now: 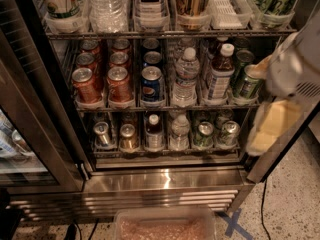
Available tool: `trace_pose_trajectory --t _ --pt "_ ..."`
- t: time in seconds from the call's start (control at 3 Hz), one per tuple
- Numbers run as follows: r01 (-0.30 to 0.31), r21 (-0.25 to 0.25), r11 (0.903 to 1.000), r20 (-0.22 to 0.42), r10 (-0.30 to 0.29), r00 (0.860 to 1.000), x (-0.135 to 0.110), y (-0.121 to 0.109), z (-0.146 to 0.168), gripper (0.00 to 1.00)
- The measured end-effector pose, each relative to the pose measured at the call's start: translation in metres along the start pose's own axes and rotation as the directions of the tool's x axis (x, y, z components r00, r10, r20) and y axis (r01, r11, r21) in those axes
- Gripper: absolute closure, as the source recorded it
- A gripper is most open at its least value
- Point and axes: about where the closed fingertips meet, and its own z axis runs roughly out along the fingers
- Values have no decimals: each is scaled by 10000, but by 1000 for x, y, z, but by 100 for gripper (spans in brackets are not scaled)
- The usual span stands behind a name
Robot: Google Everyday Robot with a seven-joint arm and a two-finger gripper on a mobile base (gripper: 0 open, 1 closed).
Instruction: Pick pepsi can from top shelf of fridge
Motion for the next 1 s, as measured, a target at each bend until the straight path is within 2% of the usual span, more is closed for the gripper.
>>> trace_pose_trajectory --t 0.33,0.67,1.0 --pt "543 -495 9973 899 -497 9947 -25 21 43 0" --pt "985 -764 9922 1990 -816 9766 -53 38 69 0" --pt "1654 -802 9830 2613 -1394 9552 -74 46 79 0"
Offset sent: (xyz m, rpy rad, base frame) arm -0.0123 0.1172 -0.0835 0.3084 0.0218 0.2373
